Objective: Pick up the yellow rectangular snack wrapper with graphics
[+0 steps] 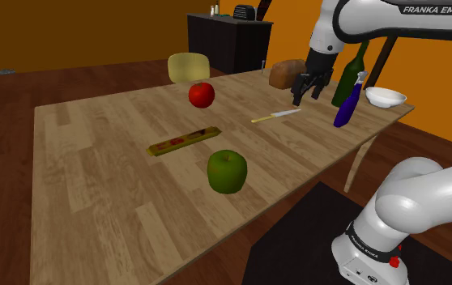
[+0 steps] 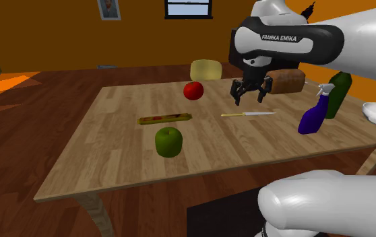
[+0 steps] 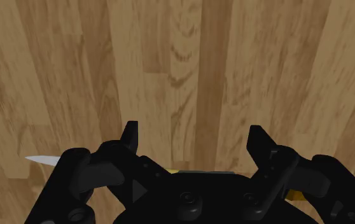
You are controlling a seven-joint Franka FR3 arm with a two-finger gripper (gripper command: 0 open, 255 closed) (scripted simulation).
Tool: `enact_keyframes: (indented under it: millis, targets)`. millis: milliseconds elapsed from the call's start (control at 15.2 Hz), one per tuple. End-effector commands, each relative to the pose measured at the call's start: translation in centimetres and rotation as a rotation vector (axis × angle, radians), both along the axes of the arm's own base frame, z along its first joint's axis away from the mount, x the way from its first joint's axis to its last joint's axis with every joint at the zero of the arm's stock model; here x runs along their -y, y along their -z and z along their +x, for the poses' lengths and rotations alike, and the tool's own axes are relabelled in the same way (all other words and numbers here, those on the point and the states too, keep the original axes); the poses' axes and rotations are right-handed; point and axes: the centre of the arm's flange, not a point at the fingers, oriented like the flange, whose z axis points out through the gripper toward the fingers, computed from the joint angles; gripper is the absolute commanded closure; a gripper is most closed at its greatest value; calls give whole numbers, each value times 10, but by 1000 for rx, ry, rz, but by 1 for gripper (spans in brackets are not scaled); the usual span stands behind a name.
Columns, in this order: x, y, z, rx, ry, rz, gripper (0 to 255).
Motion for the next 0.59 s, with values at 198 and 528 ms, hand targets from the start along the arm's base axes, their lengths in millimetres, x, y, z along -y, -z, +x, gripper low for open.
enact_keyframes:
  millis: [198, 528]
  targets:
    - [-38, 12, 5, -6, 126, 7, 0]
    - [-100, 32, 23, -16, 336, 18, 0]
